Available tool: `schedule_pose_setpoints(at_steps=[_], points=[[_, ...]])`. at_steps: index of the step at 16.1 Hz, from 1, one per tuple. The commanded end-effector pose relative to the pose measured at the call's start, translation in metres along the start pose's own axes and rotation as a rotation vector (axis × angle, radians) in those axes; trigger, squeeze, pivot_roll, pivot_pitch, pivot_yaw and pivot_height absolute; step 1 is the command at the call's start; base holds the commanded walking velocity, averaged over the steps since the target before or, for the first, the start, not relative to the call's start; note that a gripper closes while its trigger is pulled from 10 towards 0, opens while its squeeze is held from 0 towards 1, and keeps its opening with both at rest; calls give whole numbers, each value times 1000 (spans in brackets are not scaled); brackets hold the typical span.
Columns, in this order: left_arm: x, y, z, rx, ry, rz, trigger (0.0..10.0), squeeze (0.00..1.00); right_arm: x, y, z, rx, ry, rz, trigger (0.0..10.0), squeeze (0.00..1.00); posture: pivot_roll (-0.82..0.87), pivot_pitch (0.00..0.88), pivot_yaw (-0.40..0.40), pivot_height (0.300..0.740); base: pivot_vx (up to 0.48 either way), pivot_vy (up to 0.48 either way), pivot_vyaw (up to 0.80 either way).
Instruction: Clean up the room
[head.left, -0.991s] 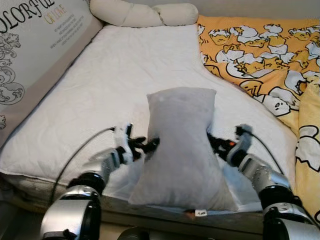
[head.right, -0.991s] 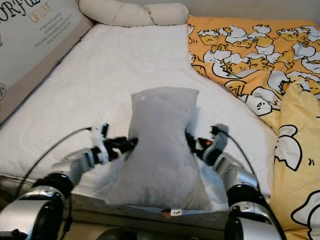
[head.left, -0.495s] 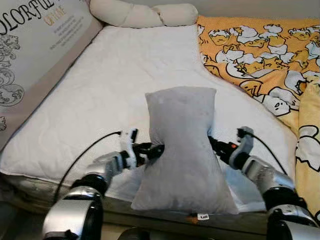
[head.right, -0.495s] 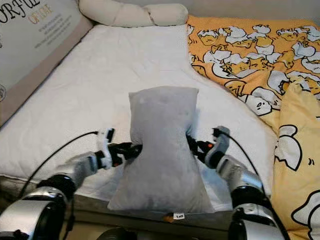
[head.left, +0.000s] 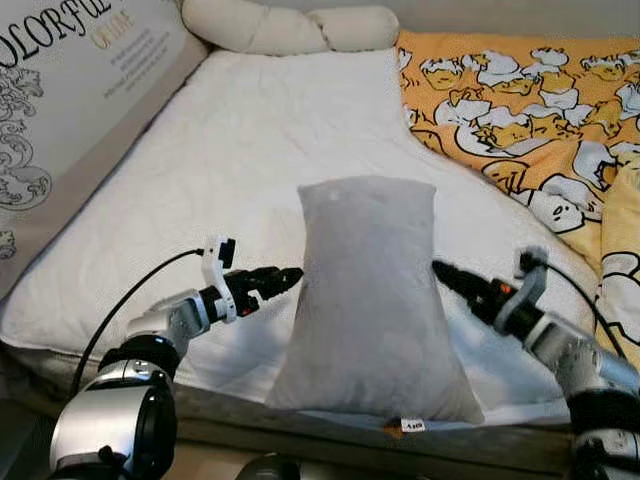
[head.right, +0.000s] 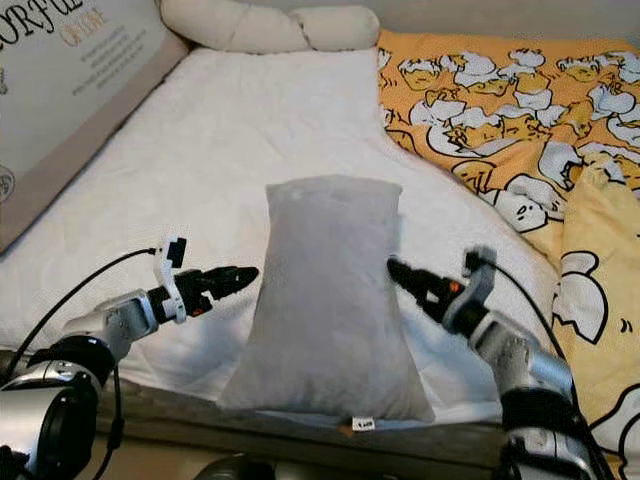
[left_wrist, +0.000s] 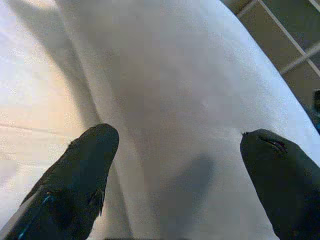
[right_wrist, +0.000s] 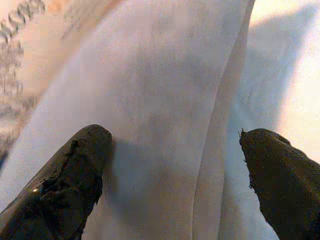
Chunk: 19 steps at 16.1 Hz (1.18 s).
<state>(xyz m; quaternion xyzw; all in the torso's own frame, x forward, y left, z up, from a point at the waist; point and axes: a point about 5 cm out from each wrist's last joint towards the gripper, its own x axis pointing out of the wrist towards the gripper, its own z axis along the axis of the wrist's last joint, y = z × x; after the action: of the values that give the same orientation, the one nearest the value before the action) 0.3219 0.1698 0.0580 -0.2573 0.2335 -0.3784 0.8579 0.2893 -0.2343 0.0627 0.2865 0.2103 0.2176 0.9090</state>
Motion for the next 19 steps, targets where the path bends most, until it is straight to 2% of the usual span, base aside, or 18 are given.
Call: schedule_pose_setpoints(at_steps=[1, 5, 7, 8, 9, 10, 11, 12, 16, 18, 19], points=[[5, -4, -7, 7, 48, -30, 10000, 0, 4, 4, -7, -22, 42, 14, 10000, 0, -45, 0, 103, 740, 0, 0, 0], [20, -14, -25, 28, 108, -58, 10000, 0, 17, 12, -24, -4, 77, 20, 10000, 0, -52, 0, 109, 740, 0, 0, 0], [23, -16, -27, 31, 125, -72, 10000, 0, 19, 13, -26, -8, 84, 24, 10000, 0, -52, 0, 109, 740, 0, 0, 0], [25, -18, -31, 37, 150, -81, 10000, 0, 22, 14, -30, -23, 96, 15, 8902, 0, -51, 0, 108, 740, 0, 0, 0], [28, -20, -40, 47, 211, -82, 10000, 0, 25, 15, -34, -38, 93, 2, 3804, 0, -51, 0, 106, 740, 0, 0, 0], [28, -20, -42, 41, 225, -73, 6706, 0, 26, 15, -33, -29, 81, -5, 0, 0, -51, 0, 106, 740, 0, 0, 0], [28, -20, -43, 38, 229, -70, 4000, 0, 26, 15, -33, -18, 71, -6, 0, 0, -52, 0, 105, 740, 0, 0, 0], [29, -20, -43, 50, 228, -61, 0, 0, 26, 14, -32, -18, 60, -10, 0, 0, -53, 0, 103, 740, 0, 0, 0], [31, -22, -41, 58, 214, -66, 0, 0, 24, 13, -32, -19, 50, -14, 0, 0, -51, 0, 98, 740, 0, 0, 0], [33, -21, -40, 96, 205, -29, 0, 0, 27, 14, -34, -31, 39, -26, 0, 0, -49, 0, 87, 740, 0, 0, 0], [35, -22, -38, 116, 165, -9, 0, 0, 29, 17, -38, -31, 35, -25, 0, 0, -43, 0, 89, 740, 0, 0, 0]])
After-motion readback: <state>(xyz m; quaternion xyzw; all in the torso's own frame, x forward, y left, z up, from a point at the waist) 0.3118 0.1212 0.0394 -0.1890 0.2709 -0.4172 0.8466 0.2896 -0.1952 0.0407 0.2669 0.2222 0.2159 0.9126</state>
